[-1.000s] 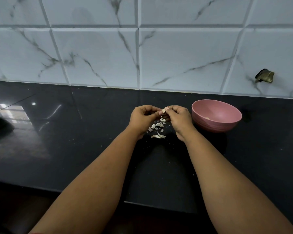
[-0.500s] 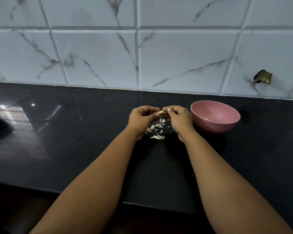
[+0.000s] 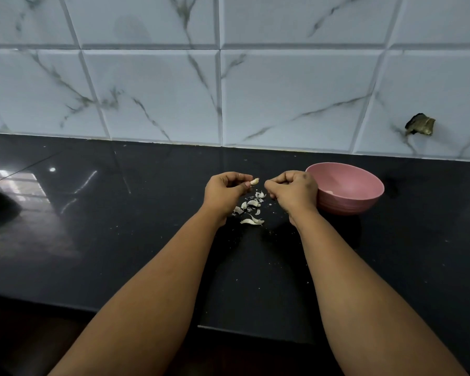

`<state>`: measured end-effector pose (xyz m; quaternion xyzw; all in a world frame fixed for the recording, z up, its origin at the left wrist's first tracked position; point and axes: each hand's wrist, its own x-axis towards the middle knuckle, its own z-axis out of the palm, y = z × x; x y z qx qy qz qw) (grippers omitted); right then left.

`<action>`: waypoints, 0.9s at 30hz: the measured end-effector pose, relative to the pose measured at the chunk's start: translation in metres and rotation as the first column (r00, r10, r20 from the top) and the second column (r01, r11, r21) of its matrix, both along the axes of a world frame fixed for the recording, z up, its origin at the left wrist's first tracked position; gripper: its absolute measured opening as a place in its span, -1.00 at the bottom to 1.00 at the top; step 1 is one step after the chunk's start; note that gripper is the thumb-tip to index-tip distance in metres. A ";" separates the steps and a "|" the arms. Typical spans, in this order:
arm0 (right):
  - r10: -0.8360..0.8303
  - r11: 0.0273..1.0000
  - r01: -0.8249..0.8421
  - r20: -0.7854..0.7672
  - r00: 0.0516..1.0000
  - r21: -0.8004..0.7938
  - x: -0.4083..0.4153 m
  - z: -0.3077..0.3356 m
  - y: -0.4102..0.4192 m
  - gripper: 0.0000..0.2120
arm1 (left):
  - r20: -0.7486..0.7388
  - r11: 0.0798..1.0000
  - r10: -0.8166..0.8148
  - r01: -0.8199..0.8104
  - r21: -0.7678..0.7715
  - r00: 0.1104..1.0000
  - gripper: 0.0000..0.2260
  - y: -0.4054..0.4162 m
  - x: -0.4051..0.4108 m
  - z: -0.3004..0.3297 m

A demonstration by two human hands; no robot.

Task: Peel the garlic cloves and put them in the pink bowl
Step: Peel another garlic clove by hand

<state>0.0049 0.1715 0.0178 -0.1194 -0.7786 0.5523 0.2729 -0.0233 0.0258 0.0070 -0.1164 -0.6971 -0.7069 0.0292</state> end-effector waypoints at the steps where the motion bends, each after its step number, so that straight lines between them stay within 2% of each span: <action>1: 0.001 1.000 -0.001 -0.008 1.000 0.012 -0.001 -0.001 0.000 -0.85 | -0.003 1.000 0.001 -0.001 -0.005 1.000 -0.85 0.000 0.000 0.000; 7: 0.064 0.980 -0.056 -0.036 0.997 0.191 -0.002 -0.004 -0.004 -0.71 | -0.037 0.997 0.036 -0.039 -0.066 0.999 -0.85 0.000 -0.001 -0.001; 11: 0.123 0.992 -0.123 -0.025 0.992 -0.016 -0.006 -0.002 -0.006 -0.76 | -0.072 0.990 0.071 -0.079 -0.114 0.995 -0.81 -0.001 -0.001 -0.001; 12: 0.136 0.990 -0.137 -0.032 0.990 -0.019 -0.006 -0.003 -0.006 -0.79 | -0.080 0.988 0.076 -0.085 -0.126 0.994 -0.81 -0.001 -0.001 -0.001; 13: 0.160 0.987 -0.160 -0.045 0.986 0.015 -0.006 -0.004 -0.006 -0.84 | -0.084 0.987 0.078 -0.089 -0.133 0.993 -0.82 -0.001 -0.002 -0.001; 15: 0.201 0.964 -0.191 -0.037 0.979 0.184 -0.005 -0.008 -0.006 -0.91 | -0.076 0.989 0.077 -0.086 -0.122 0.994 -0.86 -0.001 -0.002 -0.002; 16: 0.206 0.950 -0.194 -0.025 0.978 0.243 -0.005 -0.010 -0.006 -0.93 | -0.067 0.991 0.076 -0.083 -0.106 0.995 -0.88 -0.001 -0.001 -0.001; 18: 0.203 0.945 -0.192 -0.016 0.979 0.264 -0.006 -0.011 -0.006 -0.96 | -0.032 0.996 0.074 -0.075 -0.042 0.997 -0.91 -0.001 0.001 0.001; 22: 0.218 0.961 -0.204 -0.060 0.974 0.186 -0.008 -0.010 -0.006 -0.96 | 0.102 0.980 -0.021 0.000 0.200 0.995 -0.95 0.002 0.002 0.003; 27: 0.246 0.960 -0.233 -0.071 0.967 0.155 -0.005 -0.009 -0.012 -0.95 | 0.226 0.937 -0.116 0.030 0.349 0.967 -0.90 0.002 0.002 0.004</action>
